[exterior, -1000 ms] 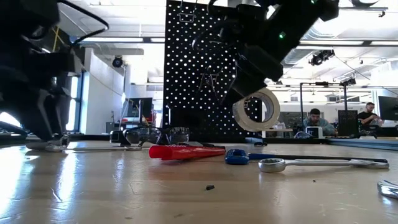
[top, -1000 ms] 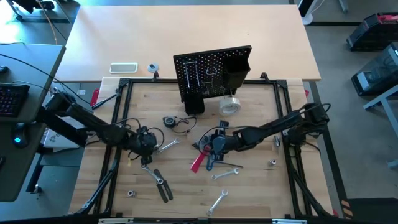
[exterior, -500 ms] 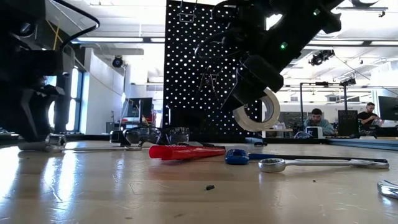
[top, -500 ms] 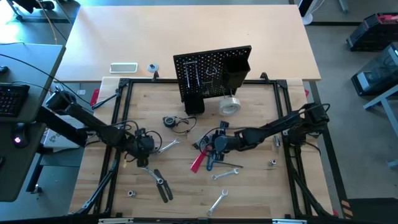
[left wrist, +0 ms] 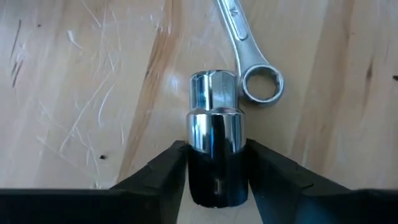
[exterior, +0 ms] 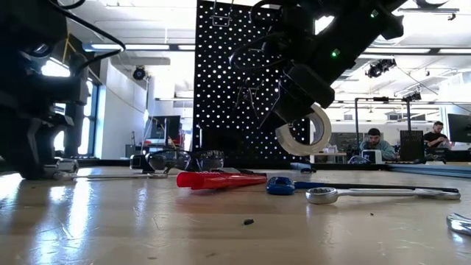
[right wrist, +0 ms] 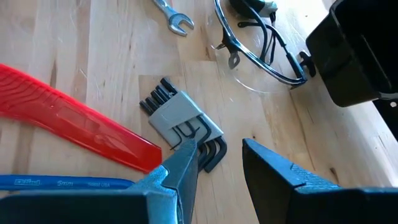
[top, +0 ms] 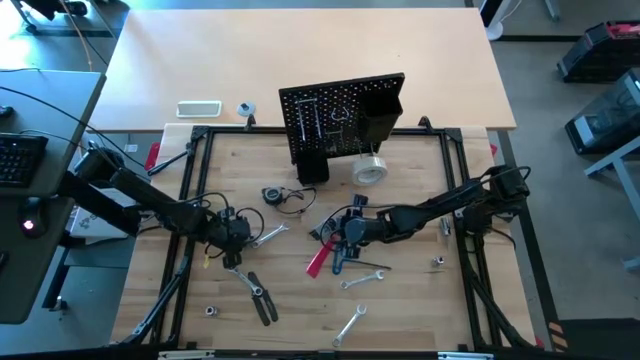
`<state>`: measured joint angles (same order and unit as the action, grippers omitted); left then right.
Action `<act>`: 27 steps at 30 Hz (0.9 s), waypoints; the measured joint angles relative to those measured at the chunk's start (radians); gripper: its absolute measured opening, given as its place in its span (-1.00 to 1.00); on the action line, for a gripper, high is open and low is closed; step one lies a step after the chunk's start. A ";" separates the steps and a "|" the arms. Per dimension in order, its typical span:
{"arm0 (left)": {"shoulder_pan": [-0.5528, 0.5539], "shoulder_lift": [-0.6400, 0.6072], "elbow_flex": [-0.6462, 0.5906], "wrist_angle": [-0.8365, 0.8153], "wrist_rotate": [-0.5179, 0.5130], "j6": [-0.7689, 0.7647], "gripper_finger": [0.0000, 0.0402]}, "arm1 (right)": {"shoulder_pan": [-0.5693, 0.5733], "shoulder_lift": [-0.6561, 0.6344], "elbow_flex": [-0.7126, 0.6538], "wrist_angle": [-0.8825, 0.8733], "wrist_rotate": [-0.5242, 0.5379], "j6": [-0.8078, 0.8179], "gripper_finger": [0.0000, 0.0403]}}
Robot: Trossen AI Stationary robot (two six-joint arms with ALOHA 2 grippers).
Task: Hang tools onto peg board
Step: Put the top left socket into the bottom black bin on the peg board
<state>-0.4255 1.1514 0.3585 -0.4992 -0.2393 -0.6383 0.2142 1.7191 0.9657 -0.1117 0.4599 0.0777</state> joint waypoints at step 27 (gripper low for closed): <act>0.007 -0.190 0.045 0.055 -0.161 0.095 -0.46 | 0.000 0.000 0.000 0.163 0.000 -0.078 -0.41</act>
<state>-0.4183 0.9616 0.4035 -0.4445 -0.4005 -0.5434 0.2138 1.7195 0.9657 0.0514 0.4599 -0.0004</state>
